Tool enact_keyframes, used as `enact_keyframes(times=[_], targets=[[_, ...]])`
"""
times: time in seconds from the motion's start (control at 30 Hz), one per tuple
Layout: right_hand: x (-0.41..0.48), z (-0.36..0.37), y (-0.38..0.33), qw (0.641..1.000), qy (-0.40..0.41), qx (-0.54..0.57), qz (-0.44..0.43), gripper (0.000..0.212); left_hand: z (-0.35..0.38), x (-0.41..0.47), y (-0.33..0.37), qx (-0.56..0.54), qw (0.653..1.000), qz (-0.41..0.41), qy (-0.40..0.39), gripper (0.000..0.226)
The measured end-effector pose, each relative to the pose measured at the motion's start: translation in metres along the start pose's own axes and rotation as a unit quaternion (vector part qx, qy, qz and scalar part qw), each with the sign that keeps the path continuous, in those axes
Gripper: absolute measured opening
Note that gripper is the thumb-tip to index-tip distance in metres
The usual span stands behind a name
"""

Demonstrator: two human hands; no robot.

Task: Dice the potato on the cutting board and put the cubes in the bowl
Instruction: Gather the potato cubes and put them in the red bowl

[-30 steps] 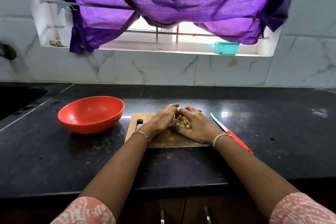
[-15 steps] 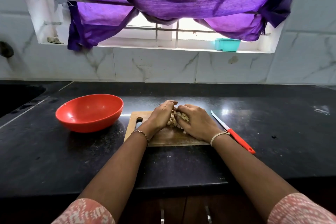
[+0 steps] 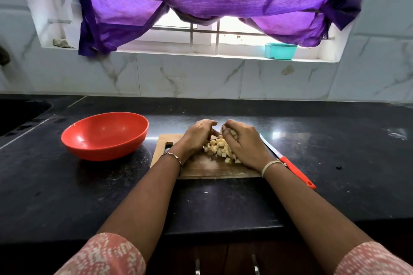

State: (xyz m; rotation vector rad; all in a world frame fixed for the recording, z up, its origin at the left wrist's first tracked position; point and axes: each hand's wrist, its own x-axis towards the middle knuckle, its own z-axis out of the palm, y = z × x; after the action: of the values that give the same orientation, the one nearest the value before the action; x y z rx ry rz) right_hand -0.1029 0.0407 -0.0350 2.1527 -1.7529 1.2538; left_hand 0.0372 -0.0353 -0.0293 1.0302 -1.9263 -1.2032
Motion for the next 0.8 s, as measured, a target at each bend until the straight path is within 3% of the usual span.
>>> enact_keyframes(times=[0.13,0.23,0.4,0.67,0.8], targets=[[0.002,0.0,0.004,0.998,0.02,0.053,0.041,0.025,-0.003,0.002,-0.001,-0.011,1.0,0.006,0.003,0.041],[0.004,0.0,0.002,0.993,0.035,0.089,0.07,0.025,-0.004,0.003,-0.002,-0.016,0.999,0.014,0.05,0.034],[0.005,0.0,0.001,0.988,0.038,0.117,0.089,0.025,-0.009,0.005,-0.006,0.073,0.989,0.042,0.124,0.039],[0.008,0.001,0.004,0.982,0.065,0.137,0.112,0.025,-0.01,0.003,-0.002,0.136,0.99,-0.008,0.038,0.043],[0.011,0.003,0.007,0.976,0.064,0.159,0.132,0.027,-0.012,0.014,0.0,0.192,0.981,-0.01,0.033,0.04]])
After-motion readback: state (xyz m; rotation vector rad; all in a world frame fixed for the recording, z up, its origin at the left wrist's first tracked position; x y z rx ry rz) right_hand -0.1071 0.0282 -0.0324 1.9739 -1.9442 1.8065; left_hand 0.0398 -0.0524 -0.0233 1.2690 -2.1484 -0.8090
